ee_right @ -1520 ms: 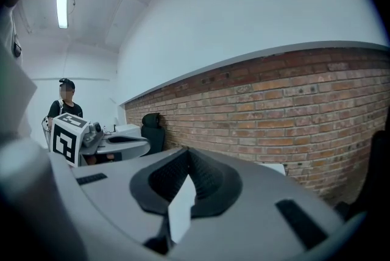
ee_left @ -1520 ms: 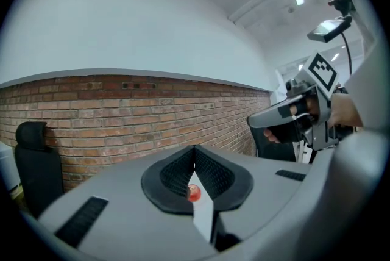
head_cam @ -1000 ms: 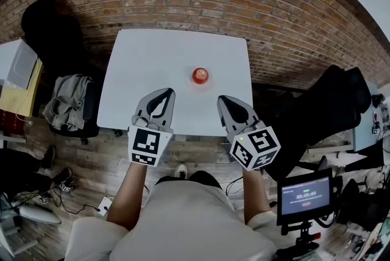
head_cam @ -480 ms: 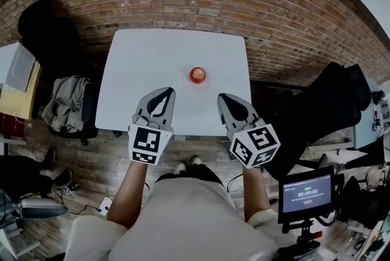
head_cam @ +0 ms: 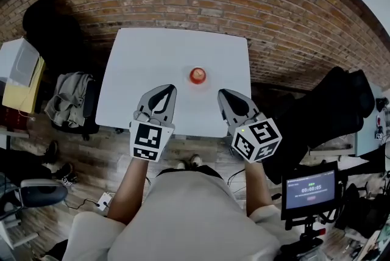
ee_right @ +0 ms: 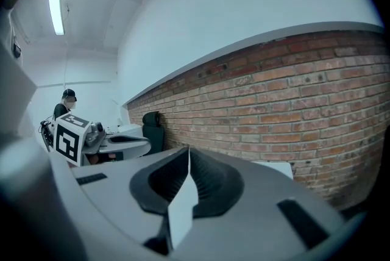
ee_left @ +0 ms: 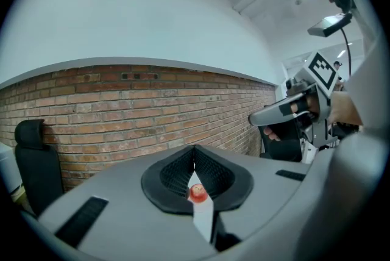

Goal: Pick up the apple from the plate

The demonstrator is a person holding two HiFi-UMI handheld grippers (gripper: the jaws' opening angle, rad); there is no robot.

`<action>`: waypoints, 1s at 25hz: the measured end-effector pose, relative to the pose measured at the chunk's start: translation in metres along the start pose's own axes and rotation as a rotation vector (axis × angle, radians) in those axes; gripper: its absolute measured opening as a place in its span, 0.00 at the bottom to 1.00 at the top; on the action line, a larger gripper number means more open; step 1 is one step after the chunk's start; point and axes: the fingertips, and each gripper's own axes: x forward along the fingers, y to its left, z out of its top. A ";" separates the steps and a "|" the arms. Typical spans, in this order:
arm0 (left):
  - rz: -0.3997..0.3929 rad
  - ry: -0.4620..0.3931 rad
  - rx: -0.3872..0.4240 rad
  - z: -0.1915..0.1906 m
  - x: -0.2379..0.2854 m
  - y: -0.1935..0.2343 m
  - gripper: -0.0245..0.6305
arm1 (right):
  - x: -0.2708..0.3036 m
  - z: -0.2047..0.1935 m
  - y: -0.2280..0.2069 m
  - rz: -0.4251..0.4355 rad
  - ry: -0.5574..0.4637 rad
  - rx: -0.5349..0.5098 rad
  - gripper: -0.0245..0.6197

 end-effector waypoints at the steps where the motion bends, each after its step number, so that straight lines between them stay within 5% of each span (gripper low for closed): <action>1: 0.005 0.002 -0.002 0.000 0.000 -0.001 0.05 | 0.000 0.000 0.001 0.017 0.005 -0.002 0.05; 25: 0.115 0.028 -0.010 0.002 0.016 -0.048 0.05 | -0.016 -0.023 -0.037 0.167 0.058 -0.076 0.06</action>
